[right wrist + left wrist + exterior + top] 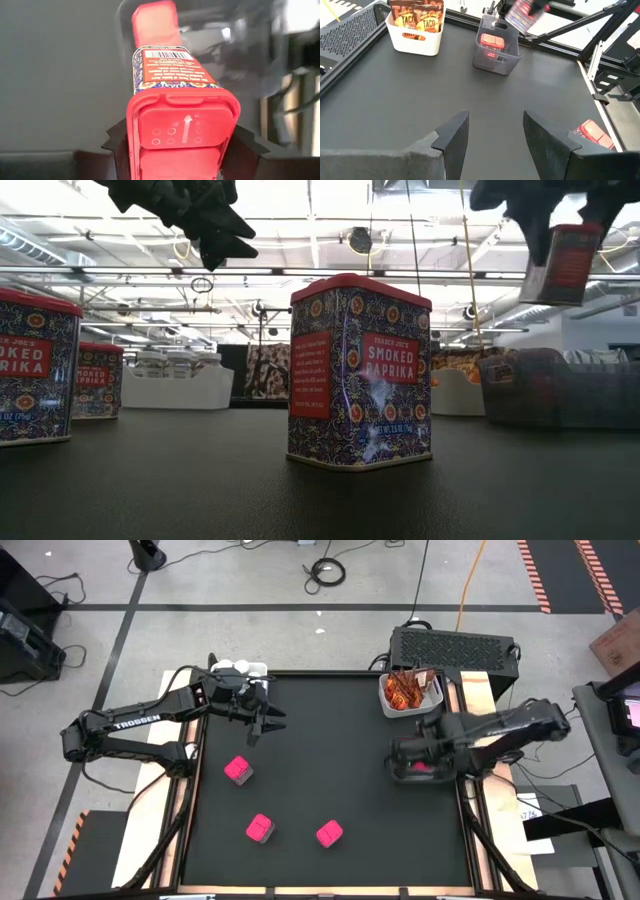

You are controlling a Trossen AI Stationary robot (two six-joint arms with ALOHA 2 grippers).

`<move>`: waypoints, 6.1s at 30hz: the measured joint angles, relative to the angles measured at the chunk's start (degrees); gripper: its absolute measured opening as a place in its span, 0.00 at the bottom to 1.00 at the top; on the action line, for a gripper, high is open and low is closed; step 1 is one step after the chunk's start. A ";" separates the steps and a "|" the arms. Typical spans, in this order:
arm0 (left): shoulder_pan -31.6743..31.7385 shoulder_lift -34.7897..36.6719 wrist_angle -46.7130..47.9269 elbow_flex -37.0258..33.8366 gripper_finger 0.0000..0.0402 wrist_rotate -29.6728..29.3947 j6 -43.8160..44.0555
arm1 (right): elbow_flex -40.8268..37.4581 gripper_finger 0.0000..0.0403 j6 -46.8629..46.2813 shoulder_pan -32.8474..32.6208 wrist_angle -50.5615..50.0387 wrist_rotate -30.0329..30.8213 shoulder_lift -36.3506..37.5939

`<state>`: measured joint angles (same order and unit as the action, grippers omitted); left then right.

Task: Sort spices by type
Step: Put the red seasoning can into the black transparent bin

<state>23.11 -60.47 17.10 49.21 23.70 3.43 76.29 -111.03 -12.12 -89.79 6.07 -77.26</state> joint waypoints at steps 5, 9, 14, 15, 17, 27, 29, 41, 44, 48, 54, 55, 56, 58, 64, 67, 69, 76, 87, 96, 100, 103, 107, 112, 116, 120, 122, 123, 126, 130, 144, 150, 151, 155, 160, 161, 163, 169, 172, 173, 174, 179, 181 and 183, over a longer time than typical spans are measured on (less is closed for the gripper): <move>0.00 0.00 -0.12 0.00 0.48 0.02 -0.82 | -0.94 0.52 10.86 7.52 -0.18 0.08 1.45; 0.00 0.00 -0.12 0.00 0.48 0.02 -0.85 | -4.03 0.52 17.41 11.97 -0.19 0.07 1.43; 0.00 0.00 -0.11 0.00 0.48 1.04 -0.78 | -8.82 0.52 23.56 15.73 -0.22 -2.04 1.41; 0.00 0.00 -0.11 0.00 0.48 1.49 -0.75 | -9.53 0.52 24.09 16.20 -0.26 -1.96 1.41; 0.00 0.00 -0.11 0.00 0.48 1.84 -0.52 | -10.51 0.53 25.29 17.03 -0.29 -1.92 1.41; 0.07 0.00 -0.44 0.00 0.48 1.57 3.68 | -16.87 0.53 32.13 20.86 6.86 -1.89 1.43; 0.07 0.00 -0.64 0.00 0.48 1.46 4.63 | -18.82 0.53 33.16 21.73 10.19 -2.13 1.43; 0.07 0.00 -5.05 -0.02 0.48 0.64 9.66 | -26.16 0.53 38.03 25.29 17.48 -3.47 1.41; 0.07 0.00 -5.22 -0.02 0.48 -0.34 9.77 | -26.16 0.53 40.05 25.88 19.00 -3.51 1.41; 0.07 -0.12 -6.02 -0.02 0.48 -0.63 9.78 | -26.16 0.53 42.47 26.78 21.33 -3.60 1.41; 0.07 -0.13 -6.10 -0.02 0.48 -0.63 9.76 | -26.16 0.53 44.43 27.91 22.41 -4.44 1.41; 0.07 -0.13 -6.10 -0.02 0.48 -0.63 9.77 | -26.16 0.54 44.47 27.93 22.37 -4.46 1.41; 0.07 -0.13 -6.10 -0.02 0.48 -0.63 9.77 | -26.16 0.54 44.47 27.93 22.39 -4.44 1.41; 0.07 -0.13 -6.09 -0.02 0.48 -0.63 9.76 | -26.16 0.56 44.47 27.93 22.39 -4.44 1.41; 0.07 -0.13 -6.08 -0.02 0.48 -1.38 9.72 | -26.16 0.62 44.47 27.93 22.35 -4.44 1.41; 0.07 -0.13 -6.08 -0.02 0.48 -1.70 9.59 | -26.16 0.64 44.47 27.93 22.32 -4.44 1.41; 0.07 -0.13 -6.08 -0.02 0.48 -1.76 9.62 | -26.16 0.65 44.48 27.93 22.30 -4.42 1.41; 0.07 -0.13 -6.08 -0.02 0.48 -2.85 9.61 | -26.16 0.66 44.69 27.93 22.35 -4.42 1.72; 0.07 -0.13 -6.08 -0.02 0.48 -2.97 9.26 | -19.41 0.66 45.54 28.54 18.05 -0.50 3.35; 0.04 -0.13 -5.77 -0.02 0.48 -2.97 9.21 | -13.89 0.54 41.73 25.68 2.76 -5.74 3.40; 0.04 -0.13 -5.83 -0.02 0.48 -2.99 9.10 | -17.40 0.35 41.39 24.13 3.68 -8.08 3.38; 0.04 -0.13 -5.84 -0.02 0.48 -2.99 8.16 | -20.24 0.18 41.35 24.00 5.22 -7.81 3.35; 0.04 -0.13 -5.84 -0.02 0.48 -2.99 8.03 | -23.09 0.02 41.21 24.00 8.34 -7.63 3.35; 0.04 -0.13 -5.64 -0.02 0.48 -2.98 7.89 | -24.79 0.02 40.13 24.00 10.56 -7.61 3.35; 0.04 -0.13 -5.59 -0.02 0.48 -2.97 7.73 | -25.24 0.01 39.89 24.06 12.74 -7.61 3.35; 0.04 -0.13 -5.55 -0.02 0.48 -2.97 7.70 | -25.24 0.00 39.88 24.57 13.95 -7.49 3.35; 0.04 -0.13 -5.55 -0.02 0.48 -2.98 7.70 | -25.24 0.00 39.76 24.87 14.25 -6.64 3.35; 0.04 -0.13 -5.55 -0.02 0.48 -2.97 7.69 | -25.24 0.00 39.68 24.93 14.25 -6.09 3.35; 0.04 -0.15 -5.58 -0.02 0.48 -2.97 7.69 | -25.31 0.00 39.57 25.25 14.48 -3.72 3.35; 0.04 -0.15 -5.60 -0.02 0.48 -2.97 7.68 | -25.31 0.00 39.48 25.62 14.30 -3.21 3.35; 0.04 0.41 -5.11 -0.02 0.48 -1.87 10.16 | -9.15 0.00 41.89 25.49 7.18 2.73 3.35; -1.44 1.36 7.06 3.15 0.48 -3.08 10.84 | -1.63 0.00 53.16 24.19 15.65 6.45 3.35; -1.92 1.38 9.65 3.76 0.48 -4.15 10.59 | -0.86 0.00 56.20 23.96 18.37 6.85 3.35; -4.00 1.60 18.42 6.20 0.48 -9.01 10.45 | -0.04 0.01 67.62 22.79 33.24 5.78 3.35; -7.64 2.26 27.83 7.48 0.48 -11.58 15.43 | -0.04 0.01 80.33 21.09 50.00 -3.31 2.13; -8.70 2.47 29.60 7.50 0.48 -11.56 16.69 | -0.04 0.01 82.72 20.60 52.09 -5.28 1.62; -10.99 2.70 33.49 7.50 0.48 -11.54 18.83 | -0.04 0.01 87.87 19.48 56.16 -8.60 0.58; -16.74 2.86 39.16 7.50 0.48 -12.56 27.01 | -0.07 0.01 106.51 16.10 59.80 -14.91 -3.26; -19.12 3.21 39.26 7.50 0.48 -16.17 27.75 | -0.07 0.01 112.49 14.39 61.62 -17.49 -5.49; -19.95 3.60 39.21 7.50 0.48 -18.74 27.73 | -0.07 0.01 112.57 13.77 61.68 -18.63 -6.38; -20.69 4.34 39.01 7.50 0.48 -21.55 27.59 | -0.07 0.01 111.77 13.15 62.17 -19.87 -7.17; -22.03 10.14 38.06 6.89 0.48 -31.38 23.40 | -0.07 0.01 103.75 9.08 65.82 -22.69 -11.10; -21.99 12.89 36.39 5.31 0.48 -32.17 21.05 | -0.05 0.01 102.65 7.30 72.26 -22.59 -12.88; -21.97 15.16 35.28 3.43 0.48 -32.11 18.78 | 1.43 0.01 102.50 5.80 78.91 -22.08 -15.60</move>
<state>1.15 -45.30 52.38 52.64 -8.40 22.22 77.72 -8.54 -6.32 -10.88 -16.01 -92.86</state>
